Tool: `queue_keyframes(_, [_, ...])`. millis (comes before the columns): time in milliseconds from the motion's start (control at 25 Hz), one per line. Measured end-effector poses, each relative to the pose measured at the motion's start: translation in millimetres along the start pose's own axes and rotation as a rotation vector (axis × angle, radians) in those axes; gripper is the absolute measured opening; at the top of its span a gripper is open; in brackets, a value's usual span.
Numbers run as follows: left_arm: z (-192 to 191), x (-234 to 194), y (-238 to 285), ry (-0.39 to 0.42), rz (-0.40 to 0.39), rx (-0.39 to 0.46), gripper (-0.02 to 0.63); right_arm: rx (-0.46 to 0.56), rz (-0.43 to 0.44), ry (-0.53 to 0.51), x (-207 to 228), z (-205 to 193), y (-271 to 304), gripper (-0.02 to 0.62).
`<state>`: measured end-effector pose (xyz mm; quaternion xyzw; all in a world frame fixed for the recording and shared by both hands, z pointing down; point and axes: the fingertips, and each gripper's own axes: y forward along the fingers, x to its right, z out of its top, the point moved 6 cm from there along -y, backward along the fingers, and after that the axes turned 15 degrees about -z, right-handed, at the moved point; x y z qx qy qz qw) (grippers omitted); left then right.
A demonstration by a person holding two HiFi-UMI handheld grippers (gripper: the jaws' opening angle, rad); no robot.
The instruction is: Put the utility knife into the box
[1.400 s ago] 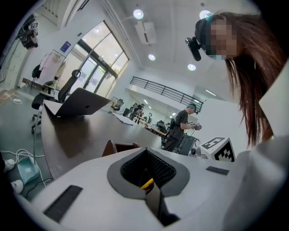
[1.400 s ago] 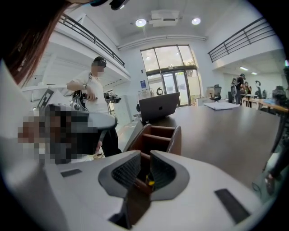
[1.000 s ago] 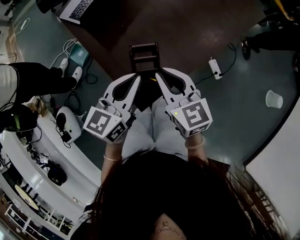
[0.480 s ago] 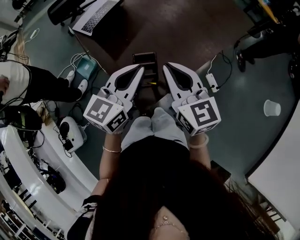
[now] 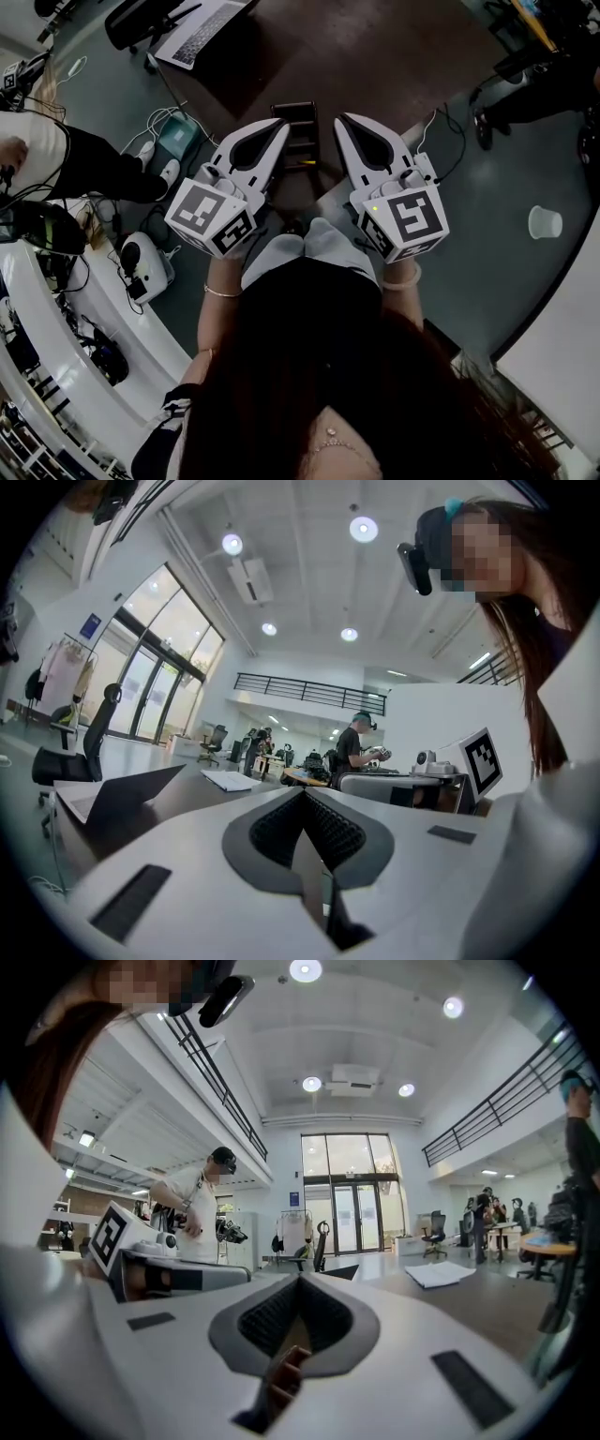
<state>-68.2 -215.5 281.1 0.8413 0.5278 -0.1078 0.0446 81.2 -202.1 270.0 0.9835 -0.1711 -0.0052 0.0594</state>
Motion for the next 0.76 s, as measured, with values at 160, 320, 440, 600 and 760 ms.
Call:
queue_keyframes(160, [-0.3,1.4,-2.0,-0.001,0.004,0.010,0.000,0.000,0.007,0.000,-1.0,2.0,-2.1,0.015])
queue_keyframes(320, [0.3,3.3,-2.9,-0.007,0.007,0.012,0.000,-0.004,0.012,-0.003,-2.1,1.1,-2.9,0.015])
queue_keyframes(440, [-0.2,3.0,-3.6,-0.006,0.008,0.017,0.000,-0.007,0.015,-0.007,-3.2,0.5,-2.4,0.015])
queue_keyframes(600, [-2.2,3.6,-1.8,-0.009,0.009,0.011,0.000,-0.011,0.014,-0.010,-1.0,-1.1,-2.6,0.015])
queue_keyframes(760, [-4.5,4.0,3.4,-0.011,0.008,0.005,0.000,-0.004,0.004,-0.011,6.0,-3.1,-1.4,0.015])
